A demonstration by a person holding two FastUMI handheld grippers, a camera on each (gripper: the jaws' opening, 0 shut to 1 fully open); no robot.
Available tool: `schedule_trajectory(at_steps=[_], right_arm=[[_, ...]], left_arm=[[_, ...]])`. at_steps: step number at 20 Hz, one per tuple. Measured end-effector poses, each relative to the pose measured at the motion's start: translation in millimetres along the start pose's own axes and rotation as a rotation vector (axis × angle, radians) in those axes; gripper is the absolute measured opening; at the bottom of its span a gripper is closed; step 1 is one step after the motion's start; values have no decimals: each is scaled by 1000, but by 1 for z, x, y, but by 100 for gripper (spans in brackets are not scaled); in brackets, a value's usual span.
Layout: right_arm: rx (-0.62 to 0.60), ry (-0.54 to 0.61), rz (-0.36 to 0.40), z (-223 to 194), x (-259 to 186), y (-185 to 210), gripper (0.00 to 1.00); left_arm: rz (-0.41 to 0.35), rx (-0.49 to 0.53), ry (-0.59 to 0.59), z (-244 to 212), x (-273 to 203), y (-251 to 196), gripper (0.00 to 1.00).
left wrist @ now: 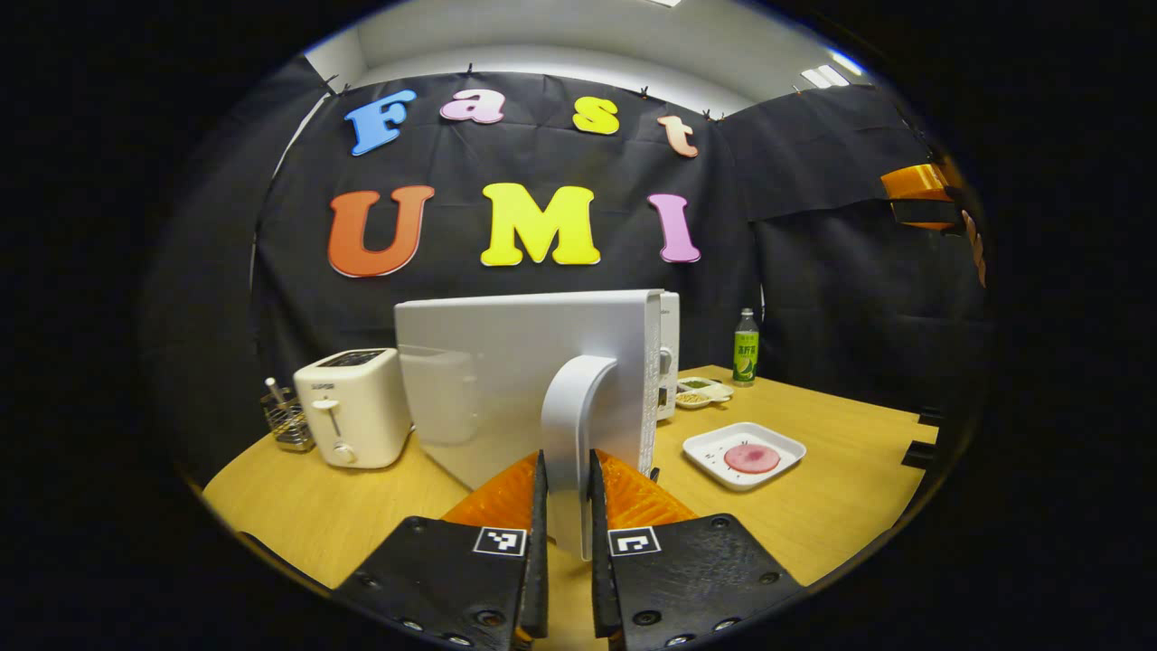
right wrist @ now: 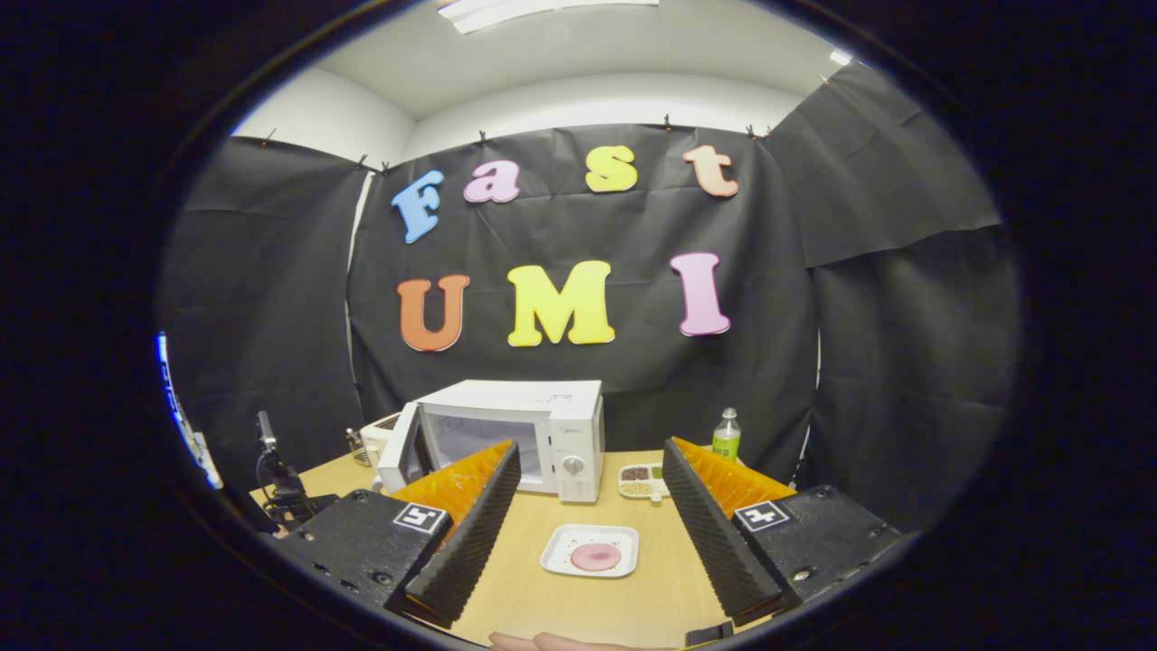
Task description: Open the microwave oven with the left hand, put the food in, and close the microwave oven.
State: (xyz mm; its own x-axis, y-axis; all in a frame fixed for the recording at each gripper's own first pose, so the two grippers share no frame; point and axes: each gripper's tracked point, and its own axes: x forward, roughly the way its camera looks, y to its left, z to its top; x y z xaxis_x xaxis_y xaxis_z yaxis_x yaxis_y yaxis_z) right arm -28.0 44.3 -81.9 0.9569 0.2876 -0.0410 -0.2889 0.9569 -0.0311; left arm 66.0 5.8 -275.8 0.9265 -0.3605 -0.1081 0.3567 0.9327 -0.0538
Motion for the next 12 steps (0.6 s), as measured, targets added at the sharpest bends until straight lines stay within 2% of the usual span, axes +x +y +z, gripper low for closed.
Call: schedule_trajectory(at_steps=[1,2,3,4,6,8,9,10,11,12], right_arm=[[-8,-1,12,-1,-2,6,100],[-19,-1,23,-3,-1,12,100],[-33,3,29,-7,1,17,100],[-43,10,35,-10,4,20,100],[-56,30,46,-15,13,26,100],[-57,50,41,-18,26,22,100],[-59,64,32,-20,33,18,100],[-59,77,19,-22,41,10,92],[-59,91,9,-24,48,4,100],[-53,111,2,-27,56,-3,92]], left_arm=[[54,-8,3,-7,-20,17,10],[104,-20,6,-9,-38,30,29],[132,-24,3,-9,-54,35,33],[176,-26,4,-9,-69,42,54],[224,-35,-5,3,-81,47,80],[265,-49,-27,22,-89,52,81],[288,-53,-36,33,-91,55,72],[299,-57,-43,42,-90,56,85],[308,-66,-47,52,-89,54,90],[310,-76,-56,62,-88,52,92]])
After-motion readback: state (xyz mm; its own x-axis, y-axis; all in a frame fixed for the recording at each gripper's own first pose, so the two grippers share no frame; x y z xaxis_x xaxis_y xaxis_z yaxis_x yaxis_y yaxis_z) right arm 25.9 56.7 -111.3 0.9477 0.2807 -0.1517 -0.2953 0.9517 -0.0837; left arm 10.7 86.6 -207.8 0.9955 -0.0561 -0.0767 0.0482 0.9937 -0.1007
